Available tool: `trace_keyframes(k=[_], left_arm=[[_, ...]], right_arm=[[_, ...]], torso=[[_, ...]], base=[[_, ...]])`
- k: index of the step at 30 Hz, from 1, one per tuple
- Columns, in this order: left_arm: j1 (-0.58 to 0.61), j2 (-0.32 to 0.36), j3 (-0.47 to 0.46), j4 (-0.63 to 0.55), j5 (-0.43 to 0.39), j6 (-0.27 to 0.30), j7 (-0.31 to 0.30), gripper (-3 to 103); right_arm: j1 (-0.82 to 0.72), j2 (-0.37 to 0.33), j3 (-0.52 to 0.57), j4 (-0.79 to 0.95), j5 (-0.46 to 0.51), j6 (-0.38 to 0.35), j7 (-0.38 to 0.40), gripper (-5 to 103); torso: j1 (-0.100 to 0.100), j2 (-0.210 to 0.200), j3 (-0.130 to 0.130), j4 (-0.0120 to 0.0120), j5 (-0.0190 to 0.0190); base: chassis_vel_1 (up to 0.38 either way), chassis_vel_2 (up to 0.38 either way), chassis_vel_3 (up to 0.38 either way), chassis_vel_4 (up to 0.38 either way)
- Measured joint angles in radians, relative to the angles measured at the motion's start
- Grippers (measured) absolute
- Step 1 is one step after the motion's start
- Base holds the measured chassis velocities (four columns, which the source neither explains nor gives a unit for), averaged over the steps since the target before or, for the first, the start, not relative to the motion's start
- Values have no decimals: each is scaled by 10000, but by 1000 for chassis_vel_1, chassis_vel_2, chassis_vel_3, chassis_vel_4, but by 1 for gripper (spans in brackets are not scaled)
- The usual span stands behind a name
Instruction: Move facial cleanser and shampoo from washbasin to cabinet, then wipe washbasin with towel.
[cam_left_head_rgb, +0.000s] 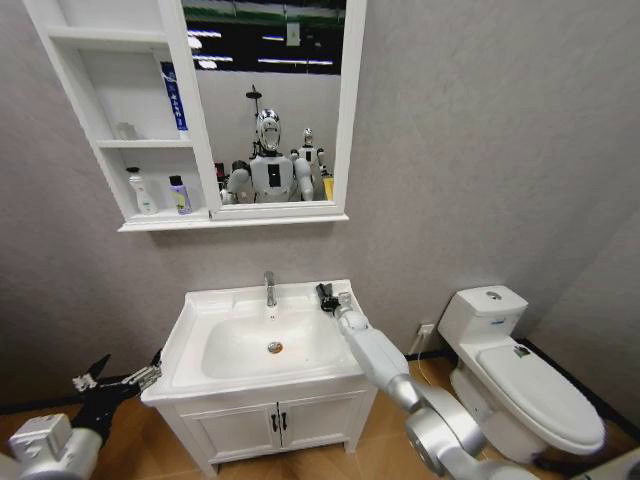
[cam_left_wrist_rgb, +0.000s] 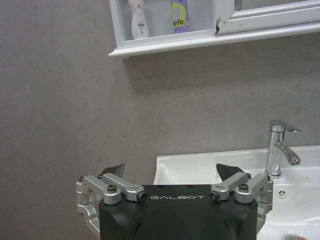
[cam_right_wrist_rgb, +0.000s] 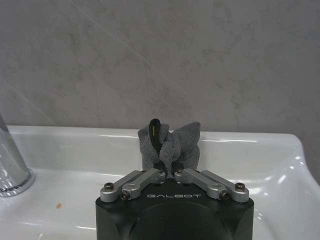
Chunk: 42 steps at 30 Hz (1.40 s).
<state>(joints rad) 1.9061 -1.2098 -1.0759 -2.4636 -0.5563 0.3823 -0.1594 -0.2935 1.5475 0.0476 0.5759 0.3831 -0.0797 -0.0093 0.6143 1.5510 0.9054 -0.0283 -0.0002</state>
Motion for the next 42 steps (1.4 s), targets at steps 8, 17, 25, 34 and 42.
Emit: trace_keyframes(k=[8, 17, 25, 34, 42], left_arm=[[0, 0, 0, 0, 0, 0, 0, 100], [0, 0, 0, 0, 0, 0, 0, 100], [0, 0, 0, 0, 0, 0, 0, 100], [0, 0, 0, 0, 0, 0, 0, 100], [0, 0, 0, 0, 0, 0, 0, 100]], right_arm=[[345, 637, -318, -708, -115, 108, -191, 3], [364, 633, -371, -1243, -140, 348, -563, 3], [112, 619, -524, -1301, -86, 554, -1013, 3], [-204, 613, -1748, -924, 567, 724, -1462, 3], [-365, 611, -2339, -639, 908, 596, -1565, 3]], torso=[[0, 0, 0, 2, 0], [0, 0, 0, 0, 0], [-1, 0, -1, -3, 0], [-2, 1, -2, -2, 1], [-2, 0, -1, 0, 2]], base=[[0, 0, 0, 0], [0, 0, 0, 0], [0, 0, 0, 0], [0, 0, 0, 0], [0, 0, 0, 0]])
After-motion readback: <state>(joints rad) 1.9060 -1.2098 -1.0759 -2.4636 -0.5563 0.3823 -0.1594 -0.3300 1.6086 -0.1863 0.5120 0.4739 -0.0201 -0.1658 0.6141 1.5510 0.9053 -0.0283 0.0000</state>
